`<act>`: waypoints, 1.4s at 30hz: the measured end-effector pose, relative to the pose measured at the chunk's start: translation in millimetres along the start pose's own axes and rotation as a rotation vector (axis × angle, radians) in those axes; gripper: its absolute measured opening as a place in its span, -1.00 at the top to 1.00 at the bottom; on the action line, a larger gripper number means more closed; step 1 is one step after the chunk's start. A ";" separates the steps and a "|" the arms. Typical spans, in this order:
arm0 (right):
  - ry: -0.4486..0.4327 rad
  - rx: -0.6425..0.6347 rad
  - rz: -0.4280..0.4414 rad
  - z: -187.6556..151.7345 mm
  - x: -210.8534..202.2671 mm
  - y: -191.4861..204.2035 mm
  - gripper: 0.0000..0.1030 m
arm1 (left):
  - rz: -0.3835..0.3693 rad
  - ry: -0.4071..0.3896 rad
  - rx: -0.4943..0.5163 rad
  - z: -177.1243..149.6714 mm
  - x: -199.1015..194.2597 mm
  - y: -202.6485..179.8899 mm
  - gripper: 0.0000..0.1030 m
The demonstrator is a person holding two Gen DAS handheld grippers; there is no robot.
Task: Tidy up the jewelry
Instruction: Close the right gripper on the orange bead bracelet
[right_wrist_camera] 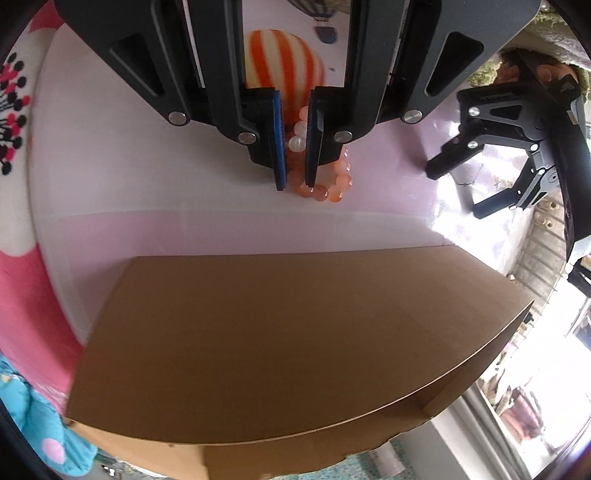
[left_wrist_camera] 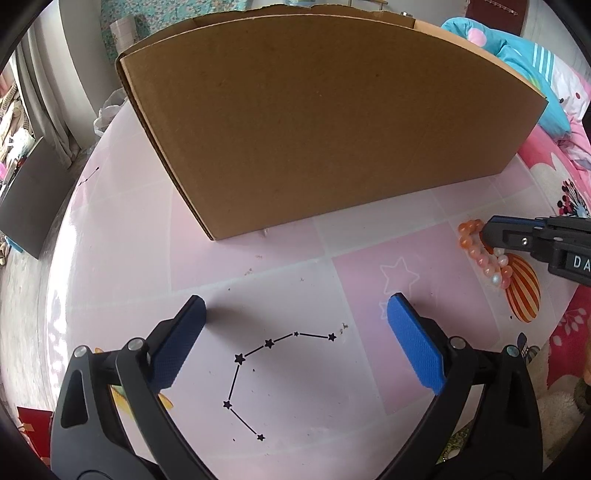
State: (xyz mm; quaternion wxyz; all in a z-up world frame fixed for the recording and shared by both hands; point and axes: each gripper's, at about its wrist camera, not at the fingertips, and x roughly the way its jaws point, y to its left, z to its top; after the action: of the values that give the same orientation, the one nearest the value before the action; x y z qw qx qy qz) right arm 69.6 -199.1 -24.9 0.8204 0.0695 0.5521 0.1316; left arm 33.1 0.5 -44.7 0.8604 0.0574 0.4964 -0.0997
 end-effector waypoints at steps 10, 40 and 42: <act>0.014 -0.019 0.011 -0.6 3.7 19.3 0.80 | 0.001 -0.003 -0.001 -1.9 -0.8 -0.5 -0.84; -0.006 -0.001 0.046 -5.4 2.1 9.8 0.80 | -0.342 -0.153 0.065 7.9 -27.5 -13.6 -0.48; -0.008 -0.003 0.052 -7.0 0.8 7.4 0.80 | -0.382 -0.143 0.091 11.3 -24.0 -20.7 -0.22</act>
State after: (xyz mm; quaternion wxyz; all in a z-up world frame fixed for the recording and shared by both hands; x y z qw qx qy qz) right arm 62.3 -192.0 -26.4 0.8191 0.0833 0.5465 0.1533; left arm 26.1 -19.1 -18.3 0.8554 -0.0065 0.4309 -0.2873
